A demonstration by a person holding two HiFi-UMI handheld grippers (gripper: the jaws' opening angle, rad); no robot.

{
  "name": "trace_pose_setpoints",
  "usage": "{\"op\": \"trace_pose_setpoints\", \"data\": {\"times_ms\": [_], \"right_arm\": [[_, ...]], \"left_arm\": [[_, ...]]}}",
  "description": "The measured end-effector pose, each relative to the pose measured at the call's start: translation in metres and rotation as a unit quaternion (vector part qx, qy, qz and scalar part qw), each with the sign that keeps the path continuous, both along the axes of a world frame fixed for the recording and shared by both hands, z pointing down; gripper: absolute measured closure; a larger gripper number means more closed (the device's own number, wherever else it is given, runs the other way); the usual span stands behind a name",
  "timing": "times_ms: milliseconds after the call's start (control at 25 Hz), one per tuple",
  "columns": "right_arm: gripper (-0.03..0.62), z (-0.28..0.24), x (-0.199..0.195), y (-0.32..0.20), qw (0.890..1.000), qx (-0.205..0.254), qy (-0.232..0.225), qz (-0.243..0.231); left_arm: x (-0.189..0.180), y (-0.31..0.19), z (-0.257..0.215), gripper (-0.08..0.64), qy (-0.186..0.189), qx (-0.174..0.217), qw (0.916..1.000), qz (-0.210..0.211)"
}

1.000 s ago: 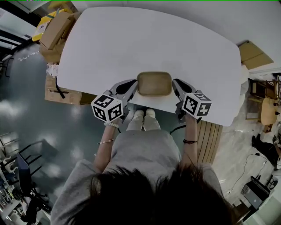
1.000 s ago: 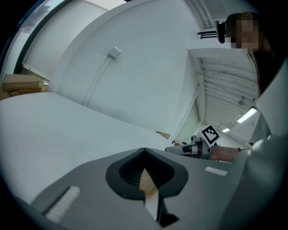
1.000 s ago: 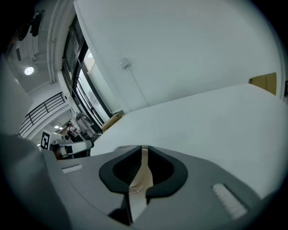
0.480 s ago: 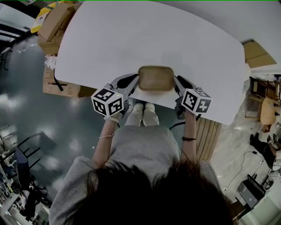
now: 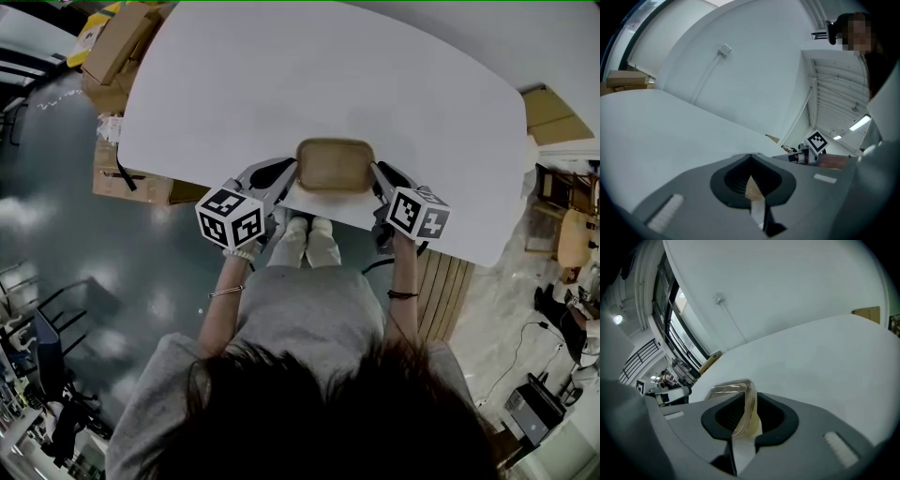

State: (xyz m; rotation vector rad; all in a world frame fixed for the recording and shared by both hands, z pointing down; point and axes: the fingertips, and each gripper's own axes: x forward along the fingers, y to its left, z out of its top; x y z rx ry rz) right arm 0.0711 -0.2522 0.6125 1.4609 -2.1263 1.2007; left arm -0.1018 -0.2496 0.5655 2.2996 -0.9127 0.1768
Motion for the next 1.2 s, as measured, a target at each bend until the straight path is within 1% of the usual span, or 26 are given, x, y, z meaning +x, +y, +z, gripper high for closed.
{"op": "trace_pose_setpoints", "data": {"times_ms": [280,360,640,1200], "right_arm": [[0.508,0.000,0.000,0.000,1.000,-0.003,-0.007,0.011],[0.535,0.001,0.001,0.000,1.000,-0.005,-0.003,0.014],[0.540,0.001,0.002,0.000,1.000,-0.006,0.003,0.024],[0.548,-0.013,0.008,-0.004,0.999,0.019,-0.006,0.040]], "left_arm": [[-0.002,0.002,0.001,0.565,0.000,-0.001,1.0000,-0.003],[-0.003,0.002,0.001,0.565,0.000,-0.001,1.0000,-0.004],[-0.003,0.004,0.000,0.565,0.001,0.001,1.0000,-0.004],[-0.006,0.002,-0.010,0.565,0.001,0.018,0.9998,-0.010]]}}
